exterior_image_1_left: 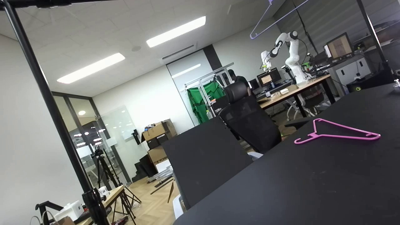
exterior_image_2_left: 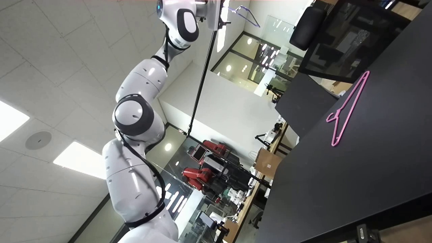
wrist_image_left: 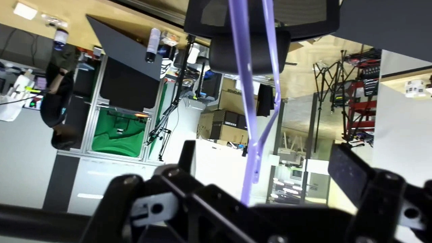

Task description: Remove the plastic hanger from the metallic object and put it on the table

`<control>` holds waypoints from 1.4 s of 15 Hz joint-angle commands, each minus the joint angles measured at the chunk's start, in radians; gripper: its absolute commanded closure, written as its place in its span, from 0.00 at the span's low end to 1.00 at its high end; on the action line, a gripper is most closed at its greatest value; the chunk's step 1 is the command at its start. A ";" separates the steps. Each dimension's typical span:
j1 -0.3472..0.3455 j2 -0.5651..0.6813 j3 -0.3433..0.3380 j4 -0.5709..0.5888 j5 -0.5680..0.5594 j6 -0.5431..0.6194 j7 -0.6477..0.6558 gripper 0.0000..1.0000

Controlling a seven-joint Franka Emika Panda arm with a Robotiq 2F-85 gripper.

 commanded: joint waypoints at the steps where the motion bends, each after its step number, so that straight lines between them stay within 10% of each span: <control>1: -0.053 0.131 0.067 0.240 0.035 -0.148 0.020 0.00; 3: -0.061 0.180 0.076 0.325 0.034 -0.189 0.039 0.00; 4: -0.064 0.206 0.082 0.367 0.030 -0.195 0.040 0.25; 15: -0.067 0.292 0.133 0.467 0.053 -0.182 0.032 0.97; 21: -0.069 0.289 0.158 0.473 0.067 -0.169 0.039 0.98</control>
